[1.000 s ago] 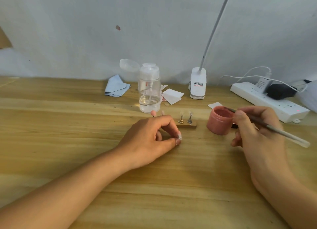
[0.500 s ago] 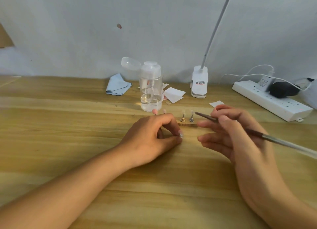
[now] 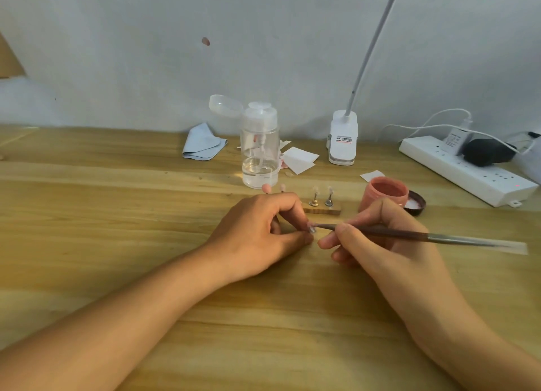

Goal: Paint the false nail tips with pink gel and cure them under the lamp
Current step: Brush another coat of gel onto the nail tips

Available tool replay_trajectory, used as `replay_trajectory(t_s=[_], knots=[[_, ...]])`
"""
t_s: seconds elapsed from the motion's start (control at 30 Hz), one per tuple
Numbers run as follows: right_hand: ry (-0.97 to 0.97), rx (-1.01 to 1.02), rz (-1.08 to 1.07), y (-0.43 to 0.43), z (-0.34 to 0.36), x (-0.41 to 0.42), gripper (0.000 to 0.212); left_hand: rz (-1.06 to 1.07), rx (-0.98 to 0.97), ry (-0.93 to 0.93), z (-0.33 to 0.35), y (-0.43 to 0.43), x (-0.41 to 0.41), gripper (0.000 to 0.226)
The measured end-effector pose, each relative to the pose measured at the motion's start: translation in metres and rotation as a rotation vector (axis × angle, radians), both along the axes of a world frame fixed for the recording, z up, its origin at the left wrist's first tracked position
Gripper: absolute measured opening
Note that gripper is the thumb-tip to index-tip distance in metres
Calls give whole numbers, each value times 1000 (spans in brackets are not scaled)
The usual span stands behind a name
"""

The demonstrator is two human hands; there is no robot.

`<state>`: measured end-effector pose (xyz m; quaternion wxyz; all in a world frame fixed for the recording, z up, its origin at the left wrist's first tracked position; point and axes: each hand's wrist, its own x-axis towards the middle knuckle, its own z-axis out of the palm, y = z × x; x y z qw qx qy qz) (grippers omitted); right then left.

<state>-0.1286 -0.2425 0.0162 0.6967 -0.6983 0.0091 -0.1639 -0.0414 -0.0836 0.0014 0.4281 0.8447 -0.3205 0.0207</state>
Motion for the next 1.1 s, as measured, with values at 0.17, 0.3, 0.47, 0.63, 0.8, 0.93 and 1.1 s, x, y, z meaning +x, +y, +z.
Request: replay_trajectory(t_s=[0.17,0.3,0.47,0.63,0.8,0.93,1.1], knots=[[9,-3,-3,0,1,-2,12,4,3,6,0,0,0,14],[0,-13,-17,0,0,-1,13,-4,11,-4,1,0,0,12],[-89,-51,-82,-6,0,-1,12,-36,-4,4,2,1,-1,16],[-45,13,8,-6,2,-3,13,-57,-19,38,1,2,0,19],[43,92,-49,-4,3,-4,12,-57,-39,100,-1,1,2,10],[59,88,-52,-2,3,-1,14,-38,-43,128,-1,2,3,11],[23,46,-28,-1,1,-2,15,-46,-32,108,0,2,2,14]])
